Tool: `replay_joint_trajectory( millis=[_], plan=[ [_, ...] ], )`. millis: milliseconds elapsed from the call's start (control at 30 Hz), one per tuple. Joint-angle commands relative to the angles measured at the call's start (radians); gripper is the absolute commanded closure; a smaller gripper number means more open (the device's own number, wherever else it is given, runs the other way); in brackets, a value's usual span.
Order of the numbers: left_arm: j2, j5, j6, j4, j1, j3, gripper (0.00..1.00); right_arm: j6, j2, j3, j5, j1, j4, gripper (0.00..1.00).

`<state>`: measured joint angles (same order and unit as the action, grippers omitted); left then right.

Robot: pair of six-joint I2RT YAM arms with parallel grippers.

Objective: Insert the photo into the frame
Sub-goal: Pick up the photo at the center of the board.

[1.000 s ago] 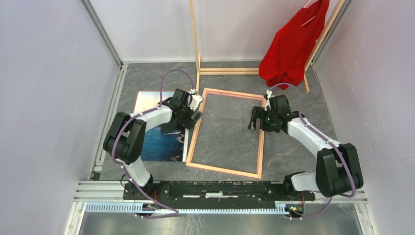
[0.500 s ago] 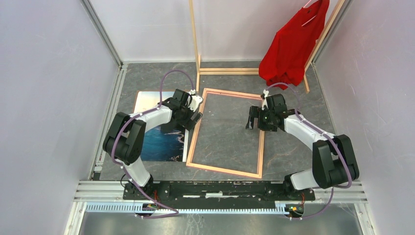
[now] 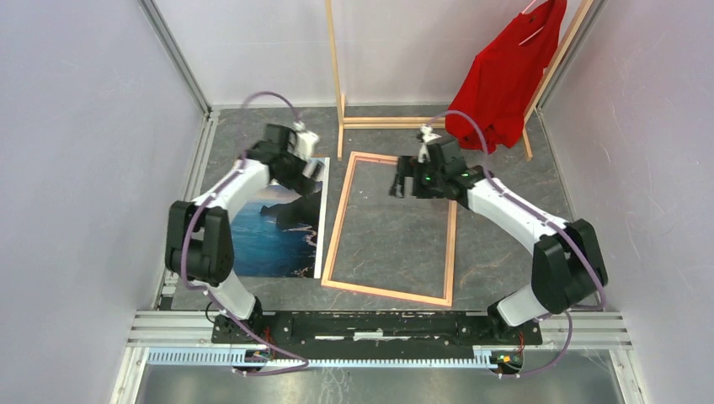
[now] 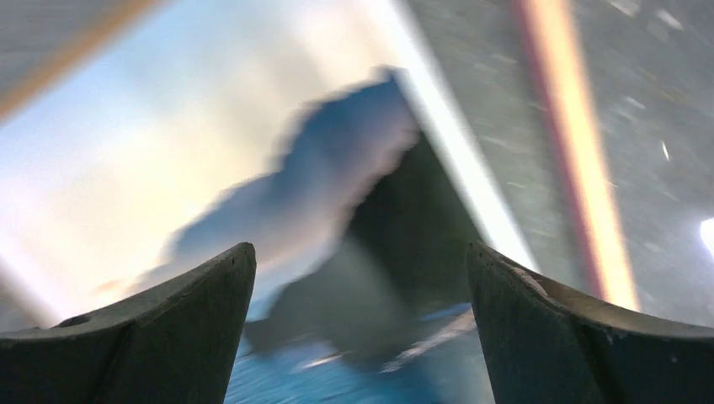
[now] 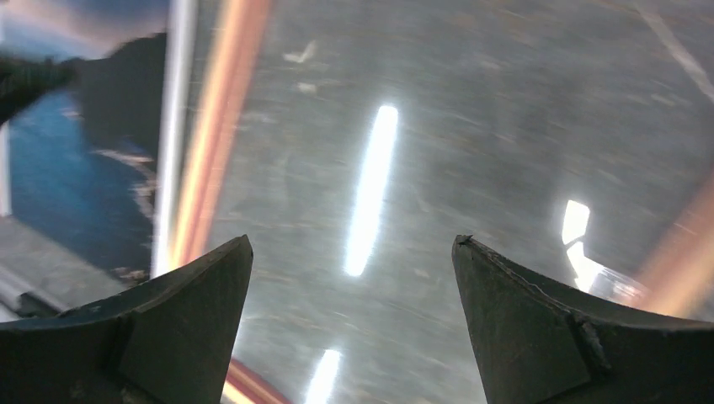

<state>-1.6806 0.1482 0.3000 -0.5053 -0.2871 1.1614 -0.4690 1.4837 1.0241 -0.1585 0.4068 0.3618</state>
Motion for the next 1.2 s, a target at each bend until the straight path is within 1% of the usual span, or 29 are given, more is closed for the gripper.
replay_joint_trajectory(
  millis=[0,100,133,267,333,433,633,833,933,1167],
  plan=[
    [0.082,-0.027,0.092,-0.058,0.216,0.109,0.00,-0.109,0.117,0.158,0.036,0.182,-0.096,0.04],
    [0.095,-0.073,0.138,-0.054,0.369,0.091,0.00,-0.142,0.280,0.319,0.031,0.299,-0.114,0.04],
    [0.098,-0.096,0.151,-0.043,0.395,0.077,0.00,-0.149,0.329,0.381,0.033,0.332,-0.111,0.04],
    [0.093,-0.179,0.190,0.029,0.551,0.011,0.00,-0.179,0.544,0.601,0.059,0.409,-0.057,0.04],
    [0.084,-0.206,0.204,0.066,0.609,-0.017,0.00,-0.212,0.604,0.642,0.060,0.425,-0.066,0.04],
    [0.066,-0.221,0.216,0.116,0.668,-0.060,0.01,-0.257,0.654,0.656,0.073,0.434,-0.091,0.04],
    [0.049,-0.195,0.220,0.176,0.681,-0.141,0.01,-0.299,0.712,0.663,0.097,0.434,-0.094,0.05],
    [0.031,-0.178,0.222,0.218,0.681,-0.196,0.01,-0.333,0.795,0.728,0.117,0.434,-0.053,0.06],
    [0.026,-0.175,0.234,0.234,0.681,-0.224,0.01,-0.359,0.817,0.736,0.132,0.433,-0.053,0.06],
    [-0.005,-0.154,0.244,0.252,0.681,-0.257,0.01,-0.398,0.820,0.727,0.059,0.434,-0.116,0.09]
  ],
)
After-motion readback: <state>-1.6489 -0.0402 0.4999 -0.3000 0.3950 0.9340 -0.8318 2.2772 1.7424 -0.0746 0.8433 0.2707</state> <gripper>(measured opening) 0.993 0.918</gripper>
